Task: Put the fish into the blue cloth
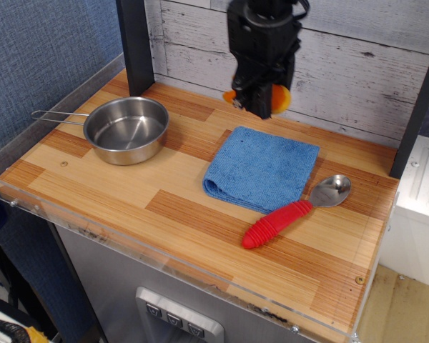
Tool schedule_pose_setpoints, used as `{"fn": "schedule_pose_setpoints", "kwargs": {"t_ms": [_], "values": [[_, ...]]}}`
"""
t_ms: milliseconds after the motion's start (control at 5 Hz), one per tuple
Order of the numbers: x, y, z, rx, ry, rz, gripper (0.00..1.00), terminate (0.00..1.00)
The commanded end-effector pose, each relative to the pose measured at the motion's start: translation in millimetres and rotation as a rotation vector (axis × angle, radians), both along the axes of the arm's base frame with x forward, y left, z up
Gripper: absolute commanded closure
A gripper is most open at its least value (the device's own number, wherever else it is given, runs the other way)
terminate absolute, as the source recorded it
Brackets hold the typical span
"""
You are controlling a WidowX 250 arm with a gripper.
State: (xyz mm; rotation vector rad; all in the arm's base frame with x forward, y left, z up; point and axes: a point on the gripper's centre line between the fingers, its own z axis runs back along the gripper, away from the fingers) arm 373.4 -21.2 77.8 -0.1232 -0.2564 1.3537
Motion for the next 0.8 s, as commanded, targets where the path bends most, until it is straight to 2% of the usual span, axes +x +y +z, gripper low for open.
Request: {"fn": "schedule_pose_setpoints", "kwargs": {"t_ms": [0,200,600], "values": [[-9,-5,-14,0.011,0.018,-0.045,1.0,0.0],[-17,-1,-26,0.021,0.048,-0.05,1.0,0.0],[-19,1,-36,0.026,0.07,-0.05,1.0,0.0]]}}
